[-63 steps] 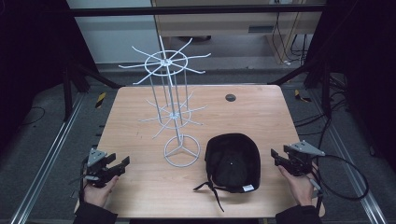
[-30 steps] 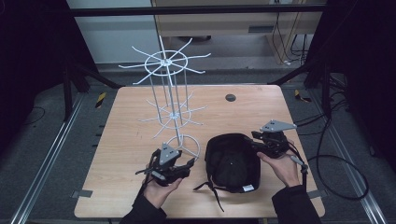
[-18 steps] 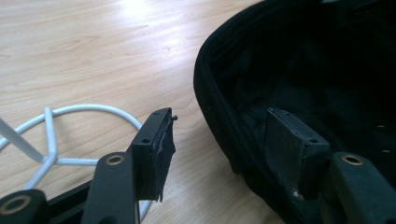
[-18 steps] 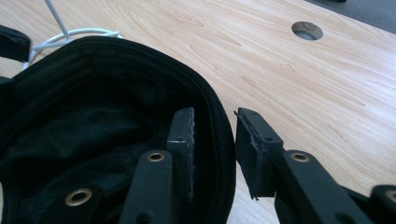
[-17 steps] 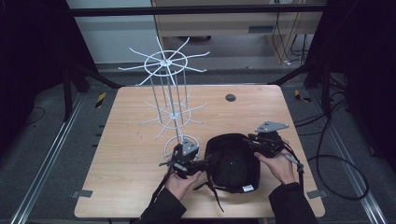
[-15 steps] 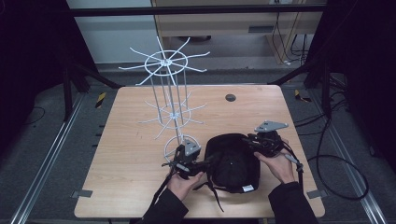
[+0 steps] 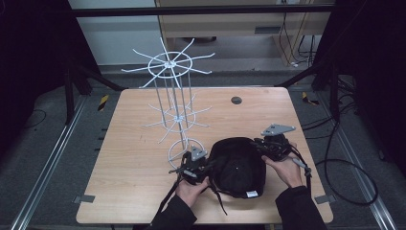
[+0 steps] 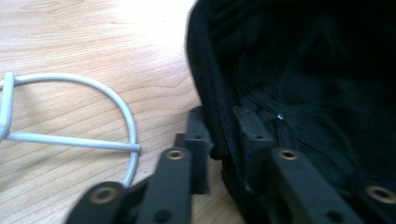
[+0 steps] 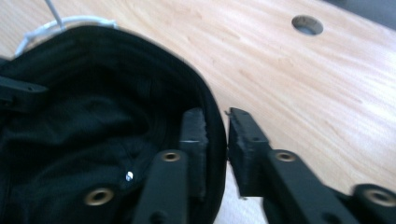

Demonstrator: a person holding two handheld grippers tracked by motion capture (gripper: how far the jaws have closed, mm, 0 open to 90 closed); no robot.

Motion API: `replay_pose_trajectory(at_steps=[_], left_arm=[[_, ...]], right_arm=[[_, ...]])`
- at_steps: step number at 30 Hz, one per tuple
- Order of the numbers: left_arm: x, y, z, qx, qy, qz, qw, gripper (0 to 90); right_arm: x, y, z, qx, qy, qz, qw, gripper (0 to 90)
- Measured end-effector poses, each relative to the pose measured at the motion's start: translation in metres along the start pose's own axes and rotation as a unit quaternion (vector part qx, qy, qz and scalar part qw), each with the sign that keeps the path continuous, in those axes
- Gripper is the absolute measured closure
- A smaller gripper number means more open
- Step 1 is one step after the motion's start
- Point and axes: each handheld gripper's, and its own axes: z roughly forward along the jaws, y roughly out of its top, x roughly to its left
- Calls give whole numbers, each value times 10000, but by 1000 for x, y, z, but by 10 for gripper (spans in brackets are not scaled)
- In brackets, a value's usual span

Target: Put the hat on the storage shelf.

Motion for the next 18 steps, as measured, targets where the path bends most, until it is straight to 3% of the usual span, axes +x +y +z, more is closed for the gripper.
replay_pose_trajectory(at_steps=[4, 9, 11, 13, 17, 18], left_arm=[[-6, 2, -5, -244, 30, 47, 9997, 813], [-12, 7, -12, -464, 0, 149, 9988, 818], [-17, 13, -17, -608, 78, 378, 9974, 820], [-19, 16, -18, -658, 92, 413, 9969, 820], [-26, 28, -22, -825, 209, 658, 9942, 822], [-29, 35, -25, -918, 242, 736, 9928, 822]], right_arm=[[-3, 6, 6, 60, 36, -47, 10000, 677], [-1, 14, 6, 201, 75, -233, 9995, 747], [-2, 15, 5, 222, 64, -307, 9993, 784], [-2, 16, 3, 223, 70, -332, 9992, 799], [-3, 19, -1, 118, 44, -349, 9993, 825], [-5, 18, -3, -102, 16, -284, 9995, 827]])
